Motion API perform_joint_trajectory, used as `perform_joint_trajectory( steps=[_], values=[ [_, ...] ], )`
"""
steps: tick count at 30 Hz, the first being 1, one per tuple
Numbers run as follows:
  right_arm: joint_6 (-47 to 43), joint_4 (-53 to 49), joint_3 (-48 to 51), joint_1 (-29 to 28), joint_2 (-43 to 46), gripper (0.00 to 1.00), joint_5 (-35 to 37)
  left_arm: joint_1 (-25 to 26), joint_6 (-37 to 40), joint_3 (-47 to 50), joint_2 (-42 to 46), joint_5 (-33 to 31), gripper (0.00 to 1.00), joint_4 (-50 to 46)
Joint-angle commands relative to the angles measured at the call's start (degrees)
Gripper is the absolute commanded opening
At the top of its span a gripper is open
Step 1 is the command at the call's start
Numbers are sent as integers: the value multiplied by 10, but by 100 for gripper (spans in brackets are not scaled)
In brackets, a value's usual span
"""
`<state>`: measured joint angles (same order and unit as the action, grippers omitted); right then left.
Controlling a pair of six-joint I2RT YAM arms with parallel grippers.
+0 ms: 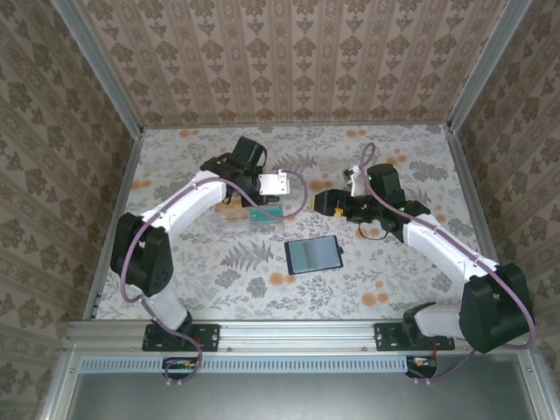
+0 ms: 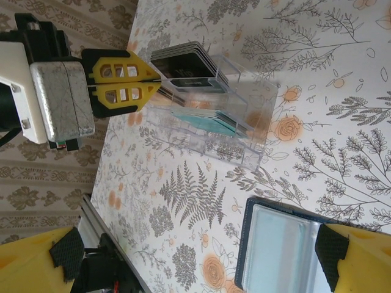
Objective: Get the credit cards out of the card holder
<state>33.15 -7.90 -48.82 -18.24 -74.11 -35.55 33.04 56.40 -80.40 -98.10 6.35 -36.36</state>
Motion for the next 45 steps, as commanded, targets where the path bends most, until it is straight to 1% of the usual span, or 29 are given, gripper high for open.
perform_joint_trajectory(
  steps=[1,3,5,19,26,33,37,45],
  values=[
    [2,13,-20,3,-8,100,-17,-6,-5,-20,-17,22,8,-35],
    [4,13,-21,4,-10,100,-18,-7,-6,-23,-22,22,9,-35],
    [3,14,-21,4,-11,100,-19,-8,-7,-24,-27,21,12,-35],
    [5,20,-23,4,-23,100,-26,-17,-6,-51,-42,25,16,-50],
    [9,27,-24,4,-32,100,-33,-18,-9,-59,-35,5,17,-44],
    [10,30,-23,5,-36,100,-36,-21,-9,-56,-35,-11,15,-33],
    [10,31,-22,5,-37,100,-36,-25,-12,-56,-35,-21,17,-19],
    [14,35,-21,5,-38,100,-38,-26,-15,-55,-39,-7,17,-20]
  ],
)
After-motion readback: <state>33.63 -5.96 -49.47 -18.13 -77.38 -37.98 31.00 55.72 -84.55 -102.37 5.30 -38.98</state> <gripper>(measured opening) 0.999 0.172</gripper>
